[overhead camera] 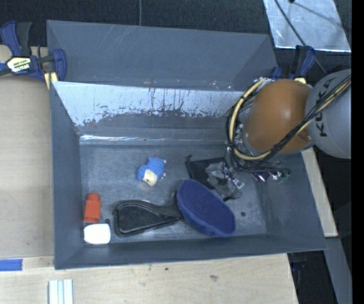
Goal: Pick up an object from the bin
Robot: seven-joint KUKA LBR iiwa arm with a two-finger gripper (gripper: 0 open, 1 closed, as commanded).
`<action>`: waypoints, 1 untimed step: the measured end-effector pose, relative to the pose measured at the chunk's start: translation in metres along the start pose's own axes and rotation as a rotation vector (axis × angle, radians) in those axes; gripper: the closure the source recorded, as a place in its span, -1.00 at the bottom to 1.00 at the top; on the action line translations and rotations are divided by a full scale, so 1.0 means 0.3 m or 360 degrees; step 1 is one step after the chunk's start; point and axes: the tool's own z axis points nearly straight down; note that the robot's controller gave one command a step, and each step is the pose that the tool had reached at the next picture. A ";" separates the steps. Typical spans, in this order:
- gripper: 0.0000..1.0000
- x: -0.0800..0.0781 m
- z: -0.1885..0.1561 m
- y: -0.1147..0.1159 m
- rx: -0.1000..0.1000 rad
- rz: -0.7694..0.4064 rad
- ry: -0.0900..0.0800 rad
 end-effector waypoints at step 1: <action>1.00 -0.029 -0.014 0.000 0.0005 0.0352 -0.0006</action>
Offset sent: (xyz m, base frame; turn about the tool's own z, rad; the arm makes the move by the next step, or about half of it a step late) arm 0.0059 0.0055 0.0035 0.2202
